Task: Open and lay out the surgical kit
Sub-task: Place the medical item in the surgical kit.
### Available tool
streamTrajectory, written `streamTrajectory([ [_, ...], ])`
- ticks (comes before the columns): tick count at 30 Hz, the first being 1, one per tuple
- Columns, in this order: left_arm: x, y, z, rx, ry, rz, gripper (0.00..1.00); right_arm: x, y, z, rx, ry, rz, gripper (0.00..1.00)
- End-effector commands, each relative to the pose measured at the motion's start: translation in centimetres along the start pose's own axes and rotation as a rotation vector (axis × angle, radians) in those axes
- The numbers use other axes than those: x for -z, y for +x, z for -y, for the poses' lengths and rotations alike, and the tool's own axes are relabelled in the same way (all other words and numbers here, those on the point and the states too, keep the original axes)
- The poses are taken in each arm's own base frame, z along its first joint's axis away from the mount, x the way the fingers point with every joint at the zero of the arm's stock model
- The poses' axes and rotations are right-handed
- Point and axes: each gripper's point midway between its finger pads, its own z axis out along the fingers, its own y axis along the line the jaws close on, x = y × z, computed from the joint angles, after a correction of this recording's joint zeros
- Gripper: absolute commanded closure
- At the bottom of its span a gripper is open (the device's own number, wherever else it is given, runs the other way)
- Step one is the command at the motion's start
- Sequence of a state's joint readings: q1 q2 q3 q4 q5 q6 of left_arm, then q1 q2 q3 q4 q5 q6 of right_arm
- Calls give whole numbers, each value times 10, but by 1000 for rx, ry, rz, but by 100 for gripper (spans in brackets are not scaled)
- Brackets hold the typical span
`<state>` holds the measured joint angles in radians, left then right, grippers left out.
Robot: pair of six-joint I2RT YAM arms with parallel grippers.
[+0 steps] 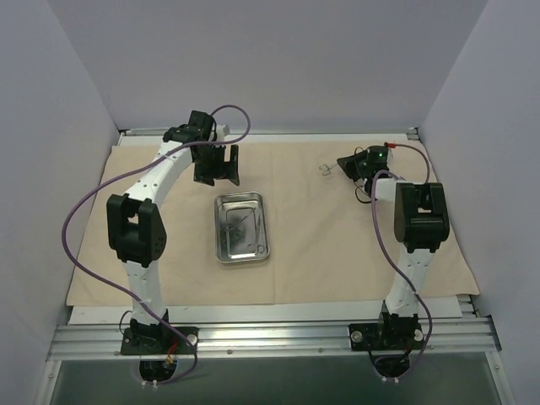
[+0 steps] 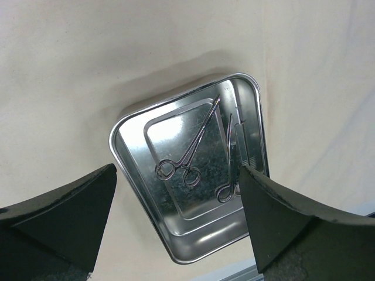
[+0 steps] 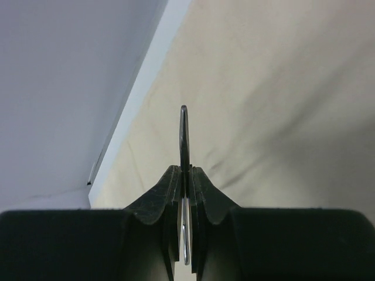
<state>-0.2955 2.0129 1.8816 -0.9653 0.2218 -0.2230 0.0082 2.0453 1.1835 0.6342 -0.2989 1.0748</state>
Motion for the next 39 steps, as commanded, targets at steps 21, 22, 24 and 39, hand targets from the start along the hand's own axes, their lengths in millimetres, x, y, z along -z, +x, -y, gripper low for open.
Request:
streamTrajectory([
  [21, 9, -2, 28, -16, 156, 31, 8, -6, -27, 76, -147, 163, 170, 94],
  [22, 10, -2, 28, -15, 160, 30, 8, -5, -24, 81, -150, 178, 174, 92],
  [24, 10, -1, 28, -19, 164, 28, 7, -3, -20, 86, -157, 196, 164, 81],
  [39, -2, 25, 29, -131, 119, -31, 14, 56, -46, 62, -20, 424, 106, 17],
])
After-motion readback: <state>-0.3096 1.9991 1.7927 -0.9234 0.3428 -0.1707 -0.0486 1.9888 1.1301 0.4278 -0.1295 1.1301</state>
